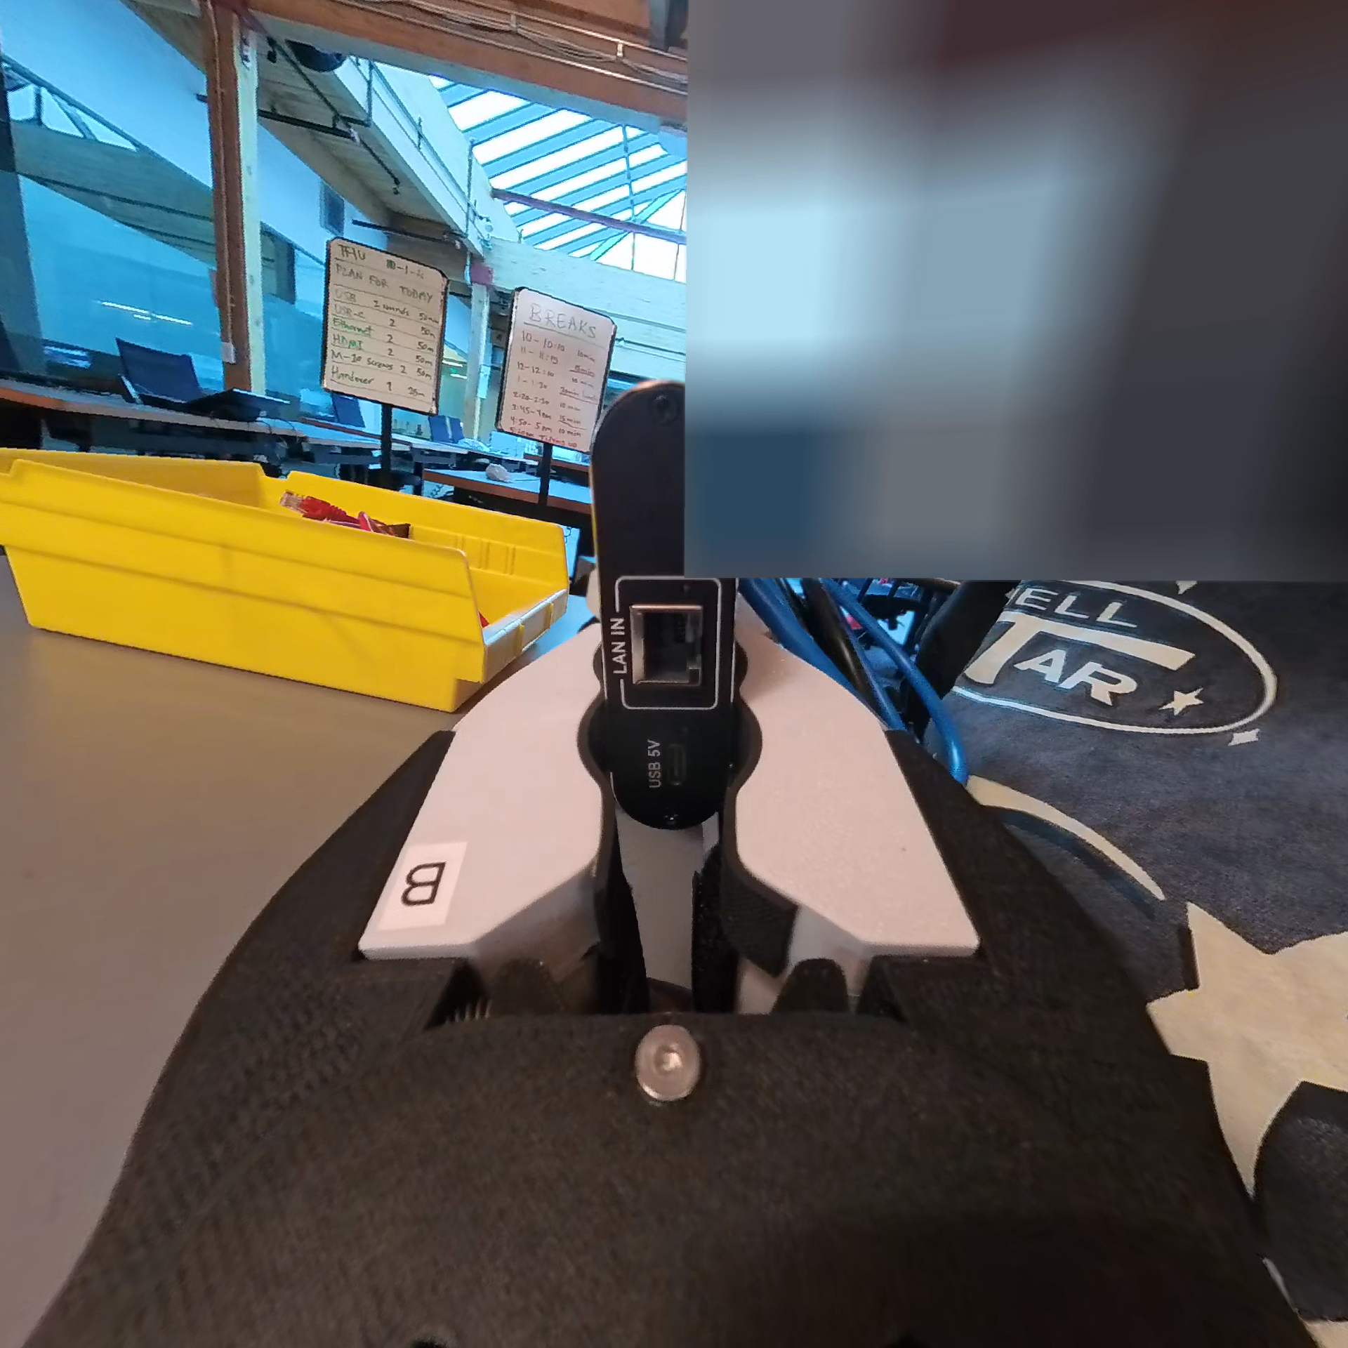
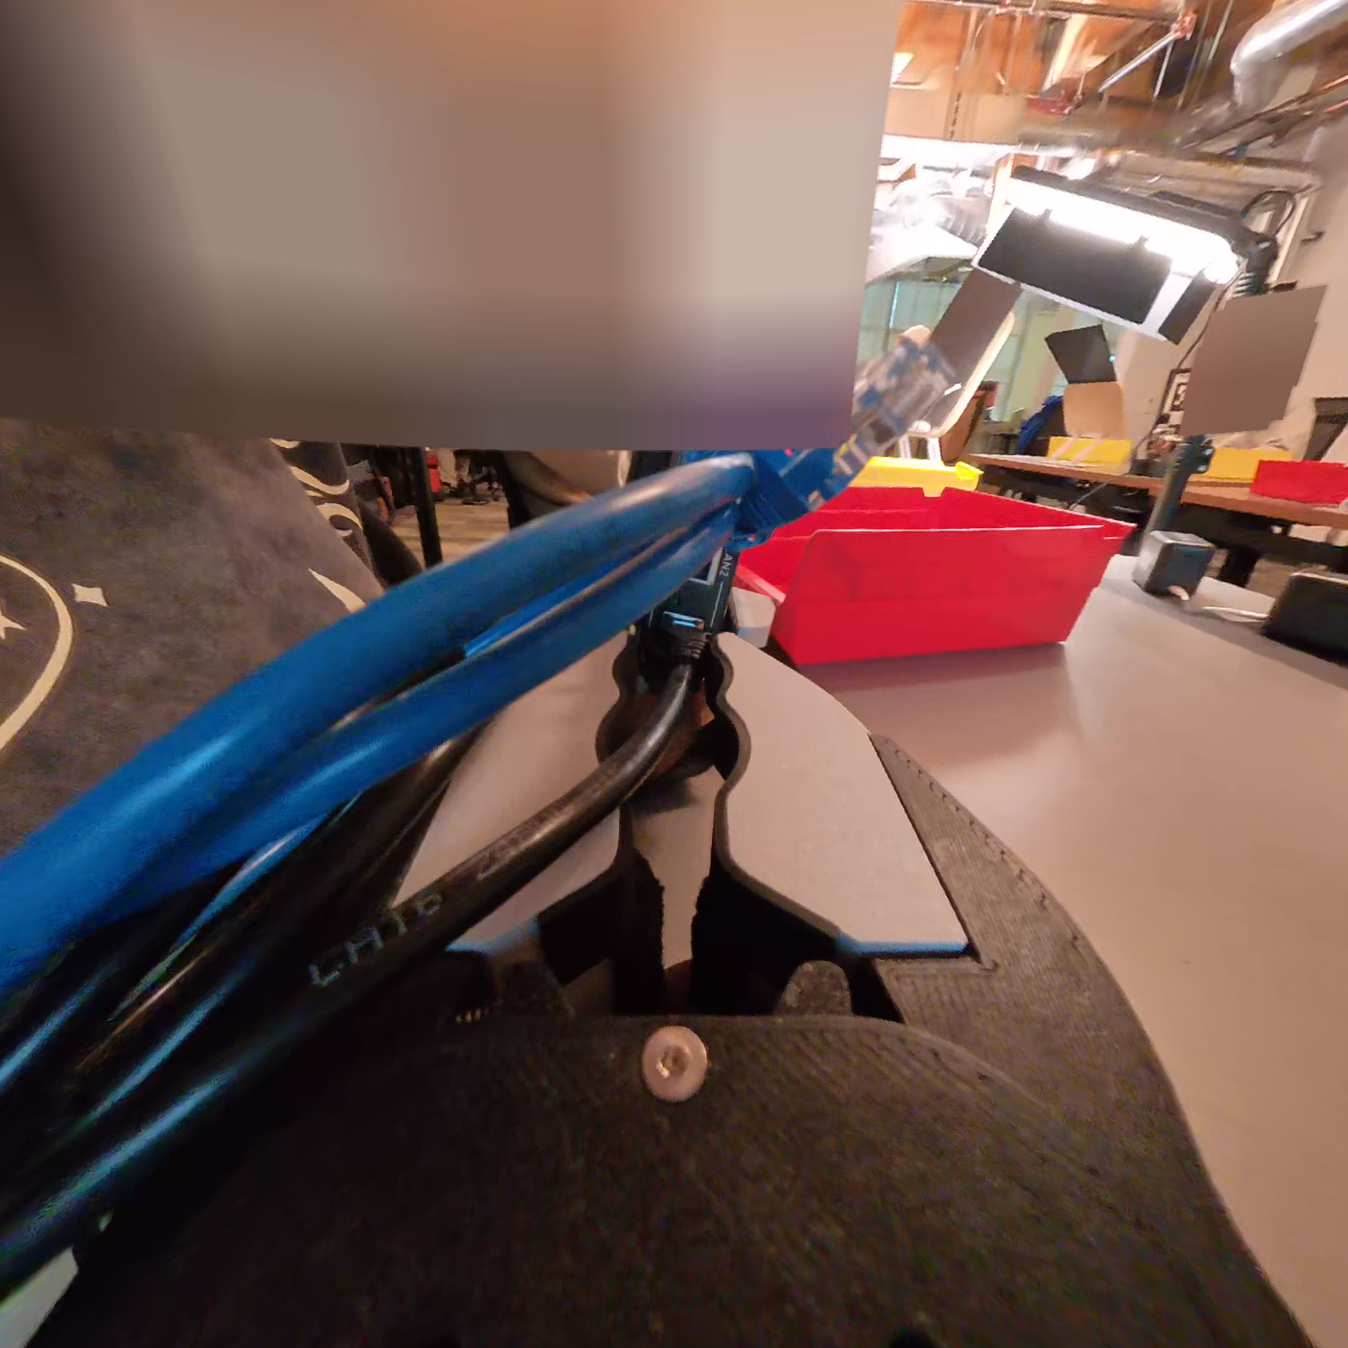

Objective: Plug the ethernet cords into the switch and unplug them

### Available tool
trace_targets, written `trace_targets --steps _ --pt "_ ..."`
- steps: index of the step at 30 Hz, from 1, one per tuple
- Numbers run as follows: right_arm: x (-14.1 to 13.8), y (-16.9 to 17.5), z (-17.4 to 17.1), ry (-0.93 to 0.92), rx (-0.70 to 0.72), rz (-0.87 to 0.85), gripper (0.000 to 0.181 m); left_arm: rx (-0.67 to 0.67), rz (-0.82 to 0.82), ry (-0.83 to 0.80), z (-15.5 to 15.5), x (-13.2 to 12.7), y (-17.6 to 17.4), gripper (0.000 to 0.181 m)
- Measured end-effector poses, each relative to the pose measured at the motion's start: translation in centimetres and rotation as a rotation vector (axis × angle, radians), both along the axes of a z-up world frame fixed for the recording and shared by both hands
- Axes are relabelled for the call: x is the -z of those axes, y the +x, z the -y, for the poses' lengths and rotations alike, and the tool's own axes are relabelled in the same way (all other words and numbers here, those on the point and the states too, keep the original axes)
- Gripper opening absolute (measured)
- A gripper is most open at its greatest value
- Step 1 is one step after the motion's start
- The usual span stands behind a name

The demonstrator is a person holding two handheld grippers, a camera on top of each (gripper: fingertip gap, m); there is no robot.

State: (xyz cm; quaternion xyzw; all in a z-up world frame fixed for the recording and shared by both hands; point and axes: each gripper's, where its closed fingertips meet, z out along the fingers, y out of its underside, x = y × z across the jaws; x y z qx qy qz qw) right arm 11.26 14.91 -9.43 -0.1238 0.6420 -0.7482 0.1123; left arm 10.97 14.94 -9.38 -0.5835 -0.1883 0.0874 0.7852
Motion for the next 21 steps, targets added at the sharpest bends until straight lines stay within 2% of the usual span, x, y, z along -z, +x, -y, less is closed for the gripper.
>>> trace_targets --steps 1,14,16,20,21 --pt "-0.1 -0.1 0.0 -0.008 0.013 -0.007 0.012 -0.004 -0.003 -0.007 -0.1 0.0 0.0 0.026" --pt "0.4 -1.1 0.4 -0.009 0.160 -0.145 0.012 -0.080 0.008 -0.045 0.1 0.4 -0.7 0.026" --pt "0.5 -1.3 0.5 -0.007 0.181 -0.160 0.081 -0.096 0.008 -0.060 0.1 0.5 -0.8 0.026" --pt "0.5 -1.6 0.6 -0.020 0.251 -0.241 0.015 -0.129 -0.005 -0.077 0.1 0.6 -1.0 0.026" --pt "0.5 -1.7 0.6 -0.023 0.270 -0.257 0.015 -0.135 -0.005 -0.079 0.1 0.6 -1.0 0.026"
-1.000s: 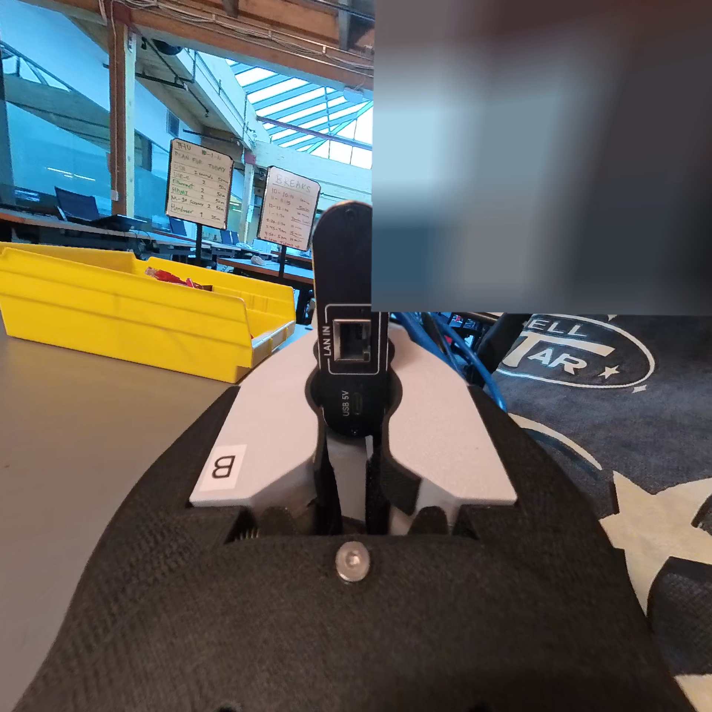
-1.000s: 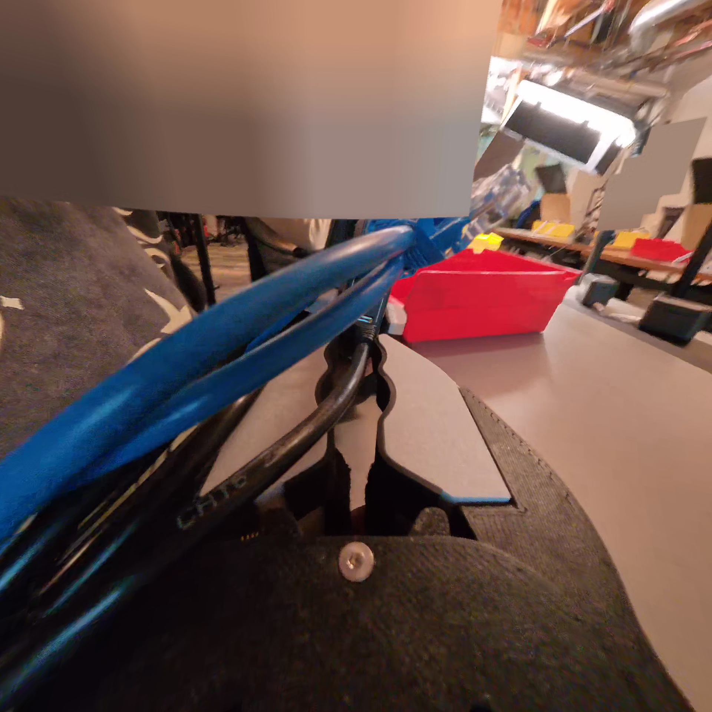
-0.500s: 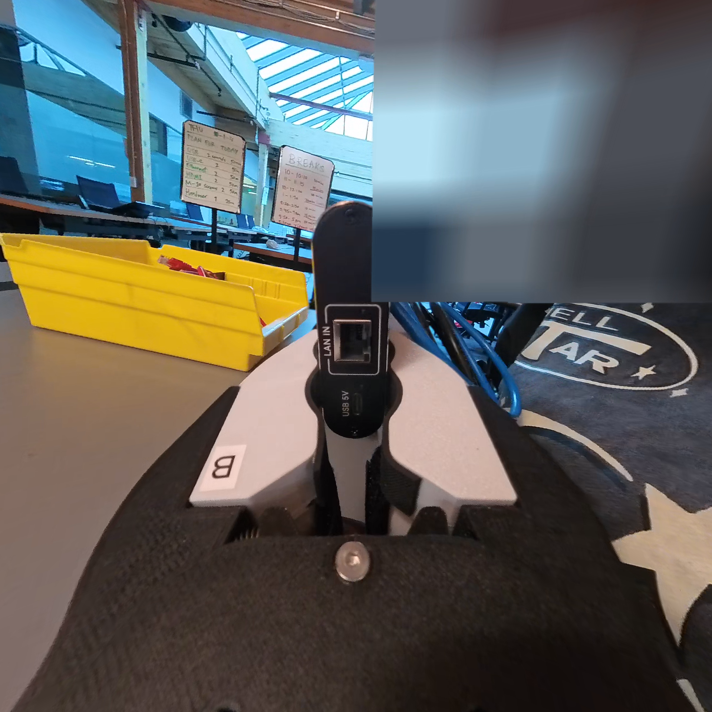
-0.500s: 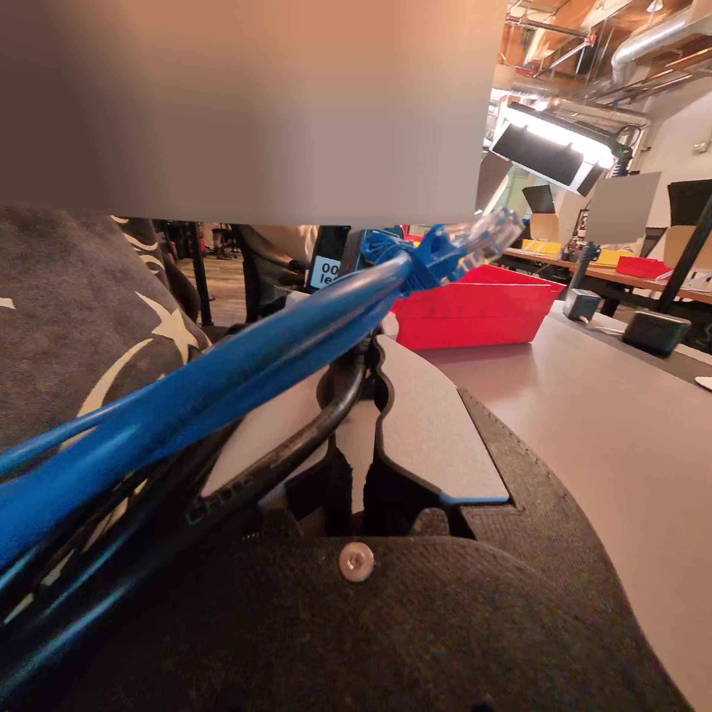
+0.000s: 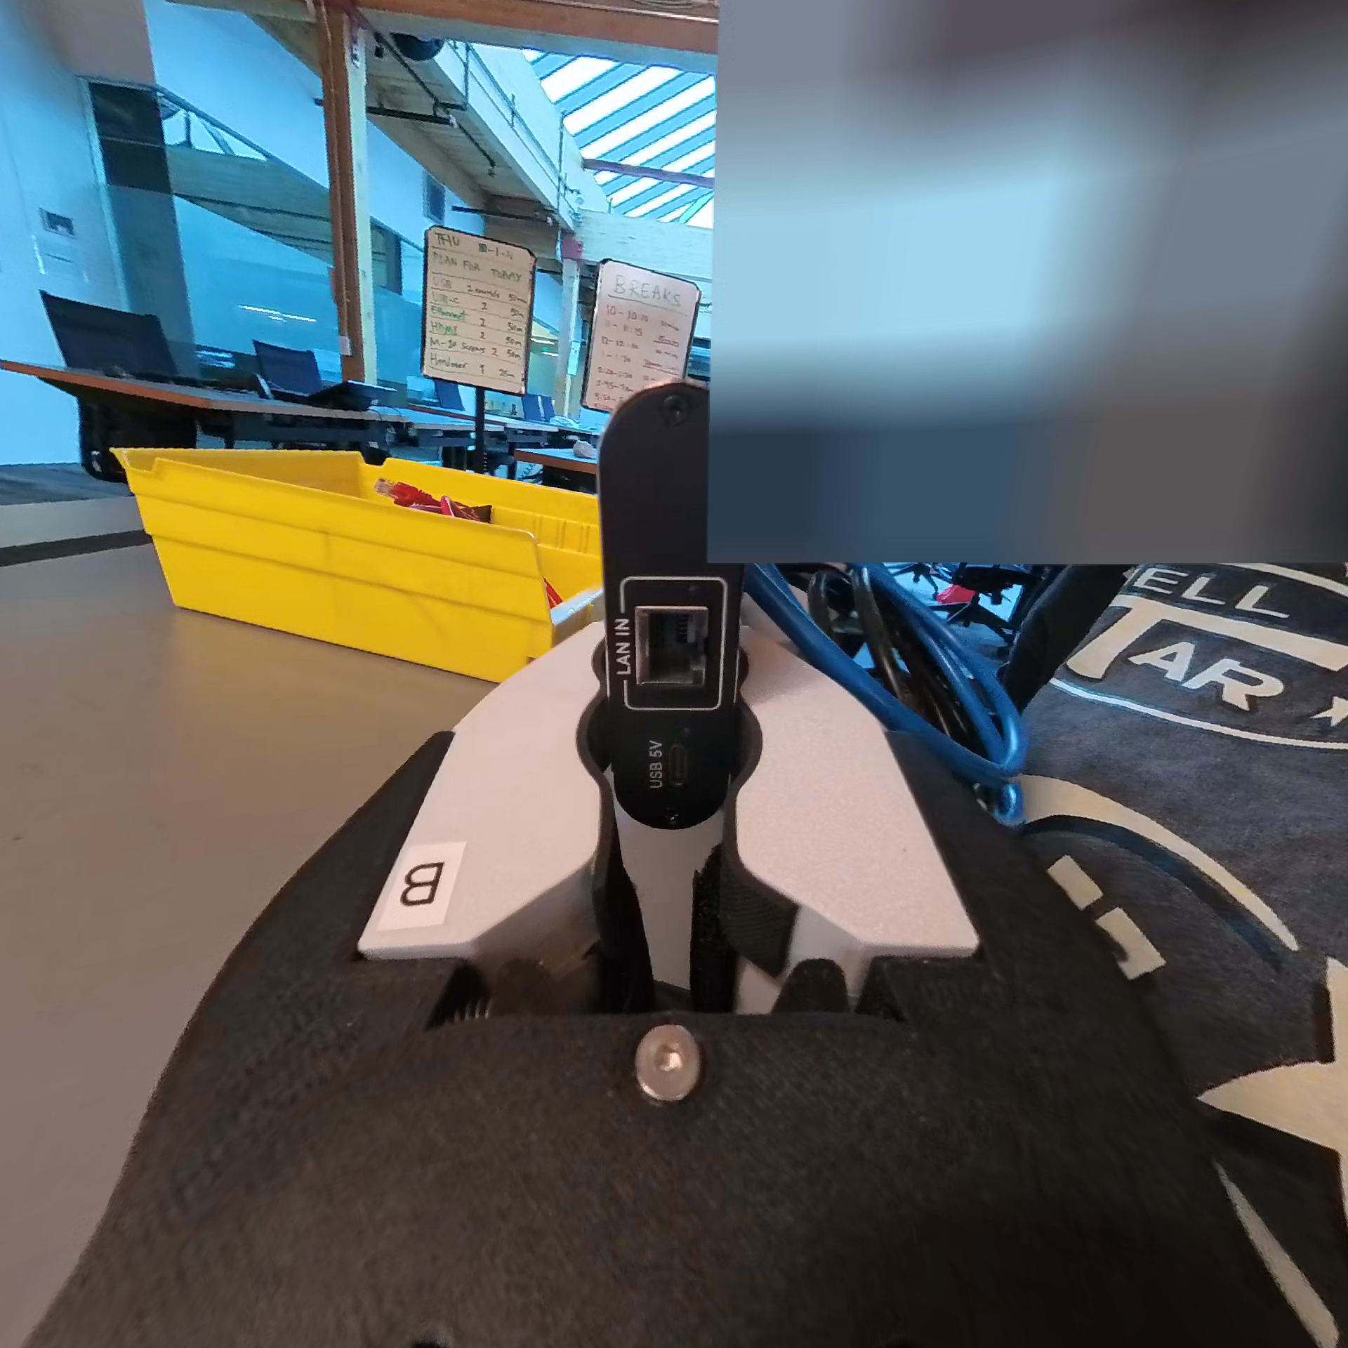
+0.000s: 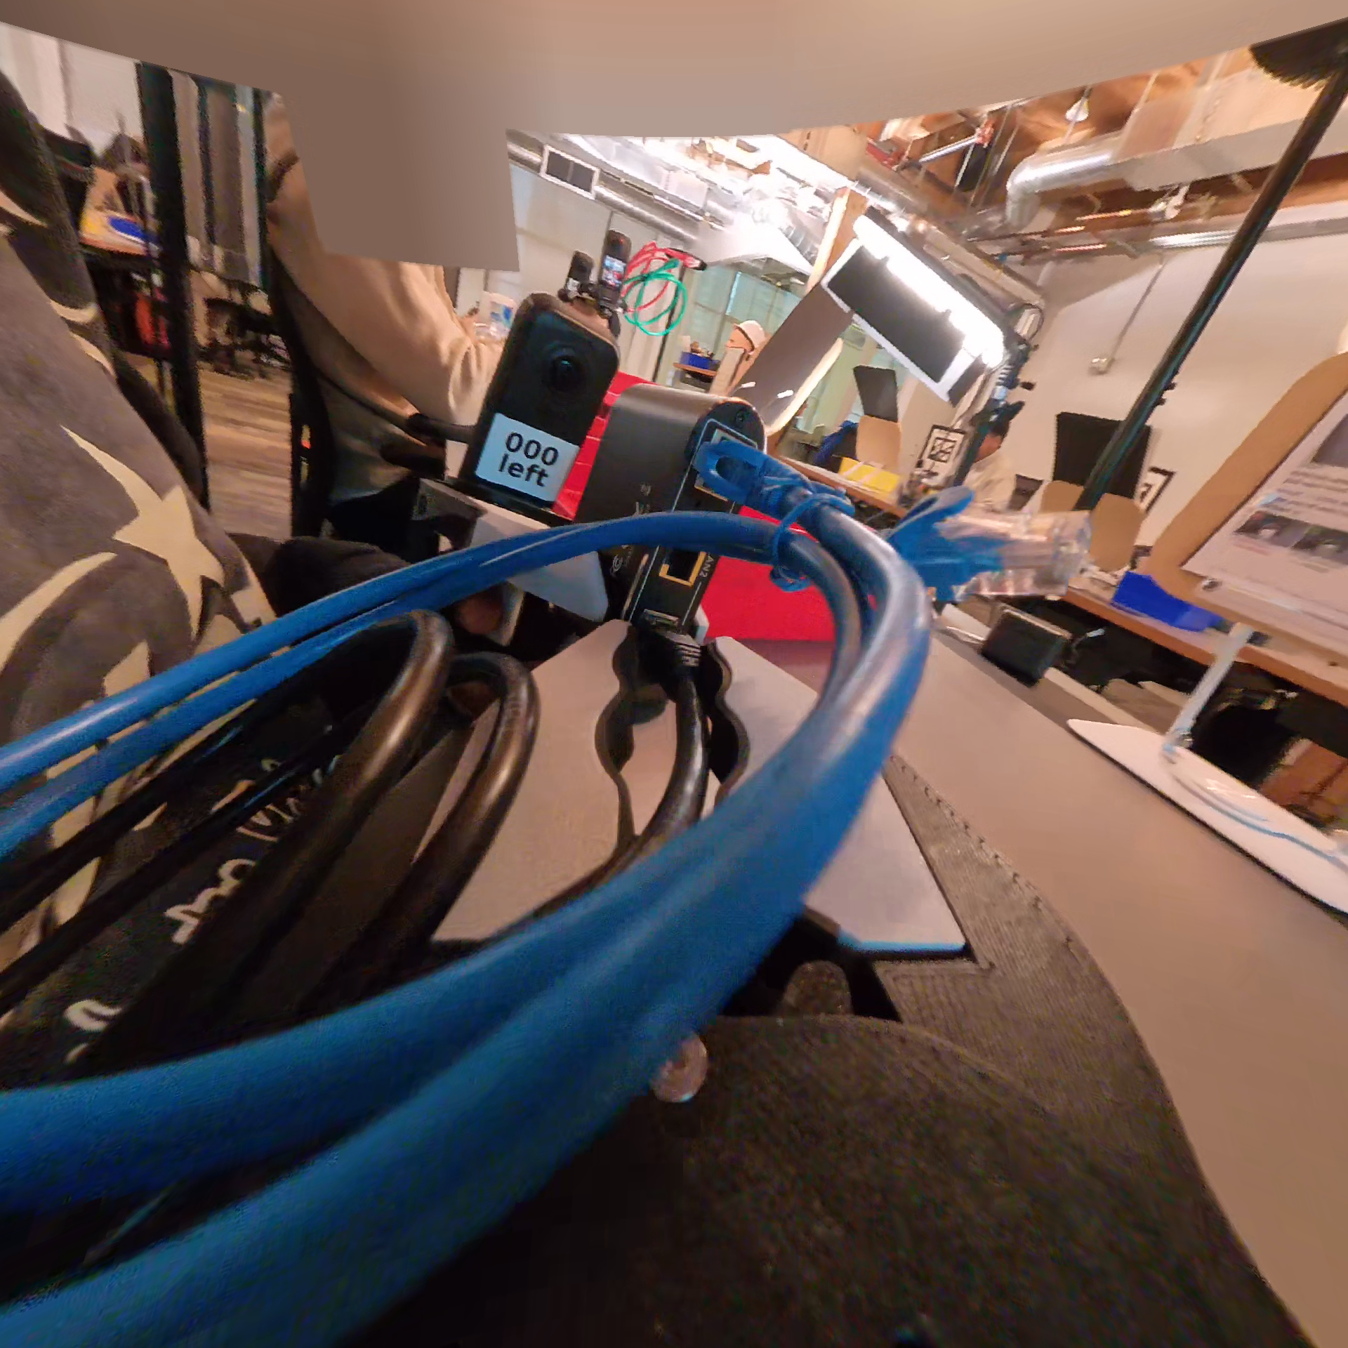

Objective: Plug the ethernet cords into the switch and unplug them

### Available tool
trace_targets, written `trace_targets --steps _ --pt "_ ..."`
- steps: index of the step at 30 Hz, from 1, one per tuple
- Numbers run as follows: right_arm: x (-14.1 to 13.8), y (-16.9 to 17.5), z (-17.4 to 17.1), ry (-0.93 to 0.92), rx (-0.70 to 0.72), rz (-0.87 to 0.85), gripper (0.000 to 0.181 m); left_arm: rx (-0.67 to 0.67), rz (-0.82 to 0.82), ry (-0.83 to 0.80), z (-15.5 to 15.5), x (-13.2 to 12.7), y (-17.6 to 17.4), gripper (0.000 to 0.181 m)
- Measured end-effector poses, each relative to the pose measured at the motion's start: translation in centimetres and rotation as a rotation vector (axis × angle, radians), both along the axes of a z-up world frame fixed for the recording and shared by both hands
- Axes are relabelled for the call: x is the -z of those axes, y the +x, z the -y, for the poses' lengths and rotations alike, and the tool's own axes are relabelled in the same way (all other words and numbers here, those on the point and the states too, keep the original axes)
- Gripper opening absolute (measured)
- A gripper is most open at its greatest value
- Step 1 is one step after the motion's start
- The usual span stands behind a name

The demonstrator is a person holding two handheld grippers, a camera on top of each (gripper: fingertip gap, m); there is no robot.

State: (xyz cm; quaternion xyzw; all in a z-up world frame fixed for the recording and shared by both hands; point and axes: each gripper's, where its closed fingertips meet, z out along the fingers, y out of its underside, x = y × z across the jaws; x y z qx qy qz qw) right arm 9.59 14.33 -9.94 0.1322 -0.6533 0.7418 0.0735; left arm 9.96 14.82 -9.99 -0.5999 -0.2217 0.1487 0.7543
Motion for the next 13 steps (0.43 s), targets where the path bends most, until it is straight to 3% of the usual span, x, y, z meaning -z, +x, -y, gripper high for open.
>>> trace_targets --steps 7,13 --pt "-0.16 -0.66 0.21 -0.006 0.104 -0.056 0.014 -0.036 0.011 0.015 0.33 -0.05 -0.62 0.026" --pt "-0.34 -0.84 0.17 0.023 0.096 -0.072 0.014 -0.033 0.014 0.021 0.30 -0.07 -0.71 0.026"
